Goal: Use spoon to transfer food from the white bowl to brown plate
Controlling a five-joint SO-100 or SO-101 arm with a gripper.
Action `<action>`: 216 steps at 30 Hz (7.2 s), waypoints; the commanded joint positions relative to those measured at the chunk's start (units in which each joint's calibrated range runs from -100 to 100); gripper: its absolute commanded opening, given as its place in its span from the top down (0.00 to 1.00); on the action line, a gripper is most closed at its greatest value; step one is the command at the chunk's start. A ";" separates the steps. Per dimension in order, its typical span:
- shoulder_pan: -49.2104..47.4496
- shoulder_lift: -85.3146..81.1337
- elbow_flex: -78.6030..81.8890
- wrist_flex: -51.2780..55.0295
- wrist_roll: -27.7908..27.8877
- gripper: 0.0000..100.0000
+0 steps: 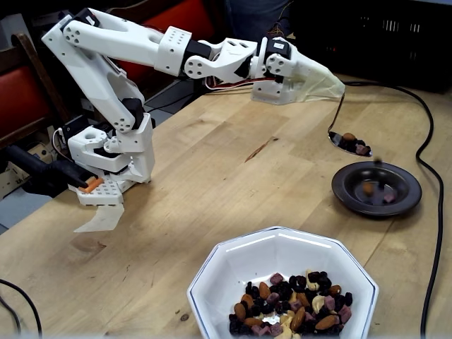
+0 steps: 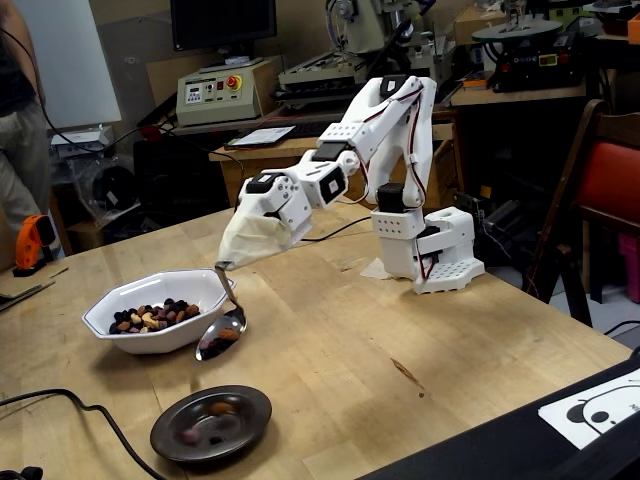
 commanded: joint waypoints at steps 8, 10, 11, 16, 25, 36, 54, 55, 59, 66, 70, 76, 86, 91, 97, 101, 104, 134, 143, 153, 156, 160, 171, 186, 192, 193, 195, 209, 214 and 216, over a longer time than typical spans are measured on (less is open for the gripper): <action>-7.68 1.31 -5.17 -3.31 0.49 0.98; -7.97 1.31 -4.82 -5.28 0.49 0.98; -8.05 1.31 -4.64 -6.07 0.49 0.98; -8.05 1.31 -4.55 -8.21 0.49 0.98; -7.97 1.31 -4.91 -8.76 0.49 0.98; -4.72 1.31 -4.55 -8.84 0.54 0.98; 1.66 1.31 -4.29 -8.84 1.61 0.98; 1.80 1.40 -4.29 -8.84 2.10 0.98; 2.10 2.08 -4.29 -8.84 3.61 0.98; 1.58 4.56 -4.29 -8.84 4.40 0.98; 2.03 4.56 -4.29 -8.92 4.44 0.98; 2.17 4.65 -4.20 -8.92 4.44 0.98; 2.17 7.22 -4.11 -8.92 4.49 0.98; 2.10 9.53 -4.29 -8.92 4.54 0.98; 2.03 10.13 -4.29 -8.92 9.82 0.98; 1.88 10.13 -4.29 -8.92 13.28 0.98; 1.51 10.13 -4.29 -8.92 15.48 0.98; 1.58 9.36 -5.17 -8.84 17.63 0.98; 2.10 6.79 -5.17 -8.52 6.50 0.98; 10.17 -10.24 -0.04 -4.10 4.25 0.98; 12.40 -13.66 2.26 -0.14 4.20 0.98; 14.25 -19.06 3.76 4.36 4.20 0.98; 18.25 -31.72 7.04 12.03 -1.66 0.97; 19.73 -47.98 15.00 21.36 -1.81 0.97; 19.73 -55.68 17.92 25.47 -1.81 0.97; 19.80 -57.82 18.45 26.18 -1.81 0.97; 19.95 -60.05 19.07 26.89 -1.81 0.97; 29.36 -64.41 22.79 28.71 -2.20 0.97; 29.36 -64.33 26.07 28.16 -2.20 0.97; 29.36 -64.24 28.45 28.08 -2.20 0.97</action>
